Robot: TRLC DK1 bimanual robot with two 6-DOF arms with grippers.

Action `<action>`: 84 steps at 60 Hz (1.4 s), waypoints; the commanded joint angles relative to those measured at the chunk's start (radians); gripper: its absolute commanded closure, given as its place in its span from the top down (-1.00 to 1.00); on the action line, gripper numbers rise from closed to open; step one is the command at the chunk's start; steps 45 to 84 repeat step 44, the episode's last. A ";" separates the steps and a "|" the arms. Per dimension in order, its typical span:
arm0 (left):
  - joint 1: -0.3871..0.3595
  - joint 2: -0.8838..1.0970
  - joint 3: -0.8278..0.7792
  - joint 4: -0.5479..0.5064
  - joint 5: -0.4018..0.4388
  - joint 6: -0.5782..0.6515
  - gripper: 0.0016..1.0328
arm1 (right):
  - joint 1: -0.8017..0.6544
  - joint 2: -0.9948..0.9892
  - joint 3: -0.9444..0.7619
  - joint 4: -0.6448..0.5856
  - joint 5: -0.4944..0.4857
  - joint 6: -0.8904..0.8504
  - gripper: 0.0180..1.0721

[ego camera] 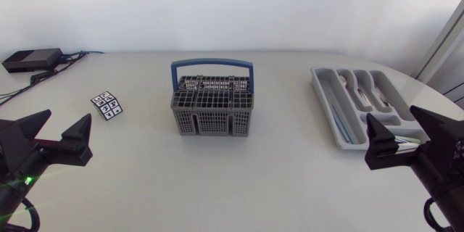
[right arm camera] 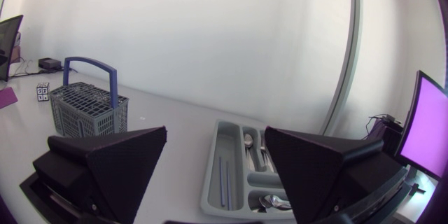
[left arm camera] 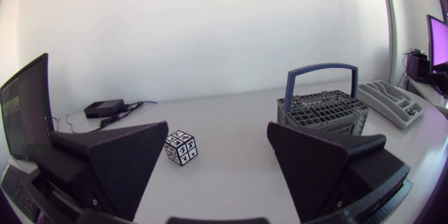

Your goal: Transfer all utensils from the basket to the drawer tray.

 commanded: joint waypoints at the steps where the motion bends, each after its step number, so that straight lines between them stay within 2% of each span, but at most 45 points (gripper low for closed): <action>1: -0.005 -0.043 -0.047 -0.007 0.004 -0.039 0.91 | -0.016 -0.042 -0.042 -0.013 -0.011 0.058 0.92; 32: -0.022 -0.320 -0.226 -0.051 -0.002 -0.126 0.87 | -0.084 -0.273 -0.173 -0.077 -0.072 0.197 0.92; 84: -0.022 -0.320 -0.226 -0.051 -0.002 -0.126 0.87 | -0.084 -0.273 -0.173 -0.077 -0.072 0.197 0.92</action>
